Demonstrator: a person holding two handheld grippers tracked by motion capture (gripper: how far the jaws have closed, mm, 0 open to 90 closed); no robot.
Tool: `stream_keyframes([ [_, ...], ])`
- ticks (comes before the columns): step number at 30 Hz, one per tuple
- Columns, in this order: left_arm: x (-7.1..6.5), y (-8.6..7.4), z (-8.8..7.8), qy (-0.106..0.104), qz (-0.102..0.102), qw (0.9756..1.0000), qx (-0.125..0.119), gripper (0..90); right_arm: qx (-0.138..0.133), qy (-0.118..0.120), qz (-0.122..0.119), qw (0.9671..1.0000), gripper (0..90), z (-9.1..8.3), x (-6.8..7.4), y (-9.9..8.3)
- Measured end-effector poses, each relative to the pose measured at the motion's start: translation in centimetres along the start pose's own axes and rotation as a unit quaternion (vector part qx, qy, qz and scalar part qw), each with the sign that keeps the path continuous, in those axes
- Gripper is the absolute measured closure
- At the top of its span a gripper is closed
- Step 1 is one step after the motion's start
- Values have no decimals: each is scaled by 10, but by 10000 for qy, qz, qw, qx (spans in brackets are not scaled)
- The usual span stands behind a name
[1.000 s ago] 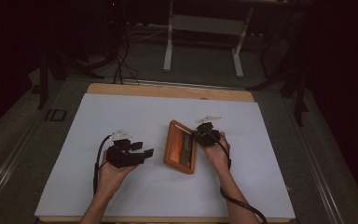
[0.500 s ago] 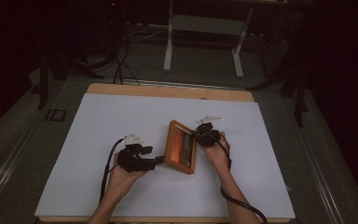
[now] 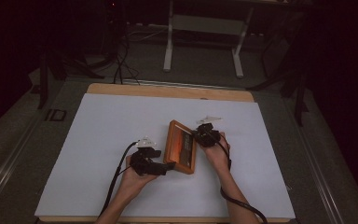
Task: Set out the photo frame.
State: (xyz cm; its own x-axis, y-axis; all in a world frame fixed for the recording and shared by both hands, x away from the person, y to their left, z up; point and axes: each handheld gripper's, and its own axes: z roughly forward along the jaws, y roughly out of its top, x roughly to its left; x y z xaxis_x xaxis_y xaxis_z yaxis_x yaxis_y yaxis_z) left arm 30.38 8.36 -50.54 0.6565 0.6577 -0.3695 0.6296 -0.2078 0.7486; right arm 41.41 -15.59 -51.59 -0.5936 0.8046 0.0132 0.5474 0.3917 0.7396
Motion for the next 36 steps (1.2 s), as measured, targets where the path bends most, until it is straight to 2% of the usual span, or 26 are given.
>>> stream_keyframes([
  [4, 3, 1, 6, -141, -226, 9996, 13, 174, -11, 5, 4, 10000, 900, 0, 0, 0],
  [6, 4, 3, 8, -165, -259, 9995, 13, 191, -15, 4, 11, 10000, 900, 0, 0, 0],
  [9, 4, 5, 12, -159, -272, 9995, 101, 243, -33, 14, 35, 10000, 900, 0, -1, -1],
  [12, 4, 8, 16, -386, -381, 9984, 173, 345, -32, 18, 47, 10000, 900, 0, -1, -1],
  [16, 4, 9, 18, -247, -441, 9985, 214, 416, -34, 44, 57, 10000, 900, 0, -2, -1],
  [21, 7, 10, 17, -327, -656, 9971, 196, 491, 6, 50, 3, 10000, 900, 0, -2, 0],
  [29, 4, 14, 17, -257, -875, 9956, 208, 536, 41, 98, -3, 9999, 883, -3, -7, -1],
  [32, 0, 18, 18, -159, -821, 9962, 238, 546, 40, 168, -7, 9999, 850, -10, -10, -2],
  [36, -5, 24, 21, -71, -711, 9971, 262, 566, -95, 255, -68, 9996, 789, -28, -13, -2],
])
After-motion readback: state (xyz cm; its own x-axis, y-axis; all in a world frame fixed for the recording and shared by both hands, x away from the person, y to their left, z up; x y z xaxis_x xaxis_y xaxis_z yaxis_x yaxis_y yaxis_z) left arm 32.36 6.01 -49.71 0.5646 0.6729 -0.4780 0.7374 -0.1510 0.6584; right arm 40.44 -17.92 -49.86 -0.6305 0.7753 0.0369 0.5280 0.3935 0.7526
